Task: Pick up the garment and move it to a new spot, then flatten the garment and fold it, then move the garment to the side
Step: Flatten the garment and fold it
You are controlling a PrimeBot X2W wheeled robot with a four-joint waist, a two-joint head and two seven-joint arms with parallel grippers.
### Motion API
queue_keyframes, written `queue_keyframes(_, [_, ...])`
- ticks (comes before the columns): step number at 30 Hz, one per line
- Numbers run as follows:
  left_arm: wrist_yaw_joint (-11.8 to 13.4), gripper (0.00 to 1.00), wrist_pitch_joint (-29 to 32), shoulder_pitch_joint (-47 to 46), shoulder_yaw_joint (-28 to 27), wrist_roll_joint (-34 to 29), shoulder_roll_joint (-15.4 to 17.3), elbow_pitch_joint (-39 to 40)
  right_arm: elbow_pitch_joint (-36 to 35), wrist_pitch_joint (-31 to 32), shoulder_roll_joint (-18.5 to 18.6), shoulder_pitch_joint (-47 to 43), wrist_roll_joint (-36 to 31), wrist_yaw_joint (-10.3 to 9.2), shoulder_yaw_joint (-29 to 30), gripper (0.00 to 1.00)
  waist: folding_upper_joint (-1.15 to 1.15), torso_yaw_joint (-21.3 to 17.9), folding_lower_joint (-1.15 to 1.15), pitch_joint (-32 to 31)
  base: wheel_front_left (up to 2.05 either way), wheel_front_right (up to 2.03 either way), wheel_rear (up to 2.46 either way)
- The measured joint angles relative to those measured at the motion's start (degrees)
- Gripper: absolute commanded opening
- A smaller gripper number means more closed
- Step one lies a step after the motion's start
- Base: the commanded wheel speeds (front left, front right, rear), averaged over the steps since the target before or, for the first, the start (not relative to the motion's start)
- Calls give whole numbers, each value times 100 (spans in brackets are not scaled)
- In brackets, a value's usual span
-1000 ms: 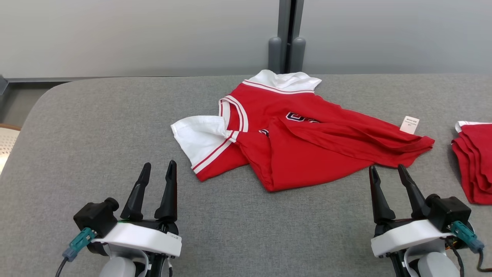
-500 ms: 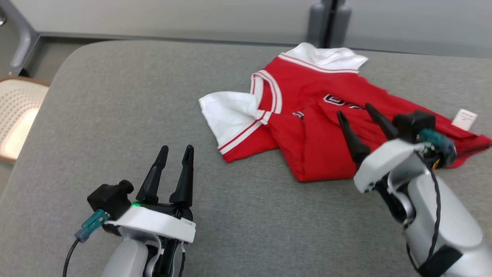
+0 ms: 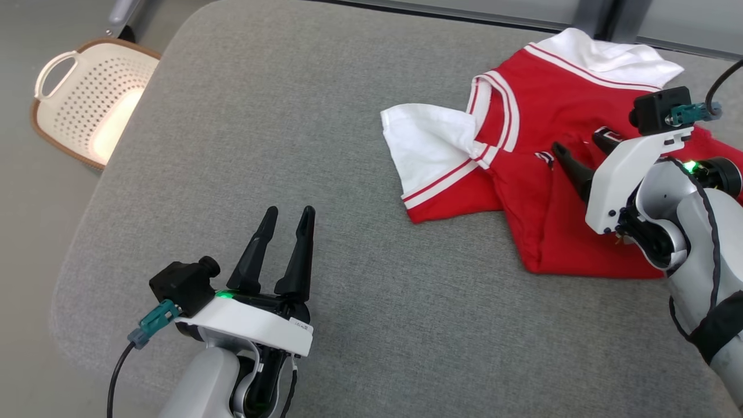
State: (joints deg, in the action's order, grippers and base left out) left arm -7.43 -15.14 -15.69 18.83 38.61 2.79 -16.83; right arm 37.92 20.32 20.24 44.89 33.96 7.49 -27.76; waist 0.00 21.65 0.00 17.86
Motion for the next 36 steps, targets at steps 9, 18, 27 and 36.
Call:
queue_keyframes(9, [0, 100, 0, -19, 62, 81, 1, -10, 275, 91, 197, 268, 292, 0, -389, 89, 0, 154, 0, 109, 0, 0, 0])
queue_keyframes(18, [-1, 100, 0, -86, -11, 47, 1, -45, 353, -265, 181, 391, 587, 0, -623, 0, 0, 24, 0, 110, 0, 0, 0])
queue_keyframes(27, [-1, 100, 0, -61, -401, -189, 1, -89, -159, -1149, 172, -30, 1112, 0, -541, 0, 0, -469, 0, -166, 0, 0, 0])
queue_keyframes(36, [0, 100, 0, 93, -1033, -567, -2, -91, -1348, -1739, 310, -1962, 1511, 0, 193, 0, 0, -1310, 0, -619, 0, 0, 0])
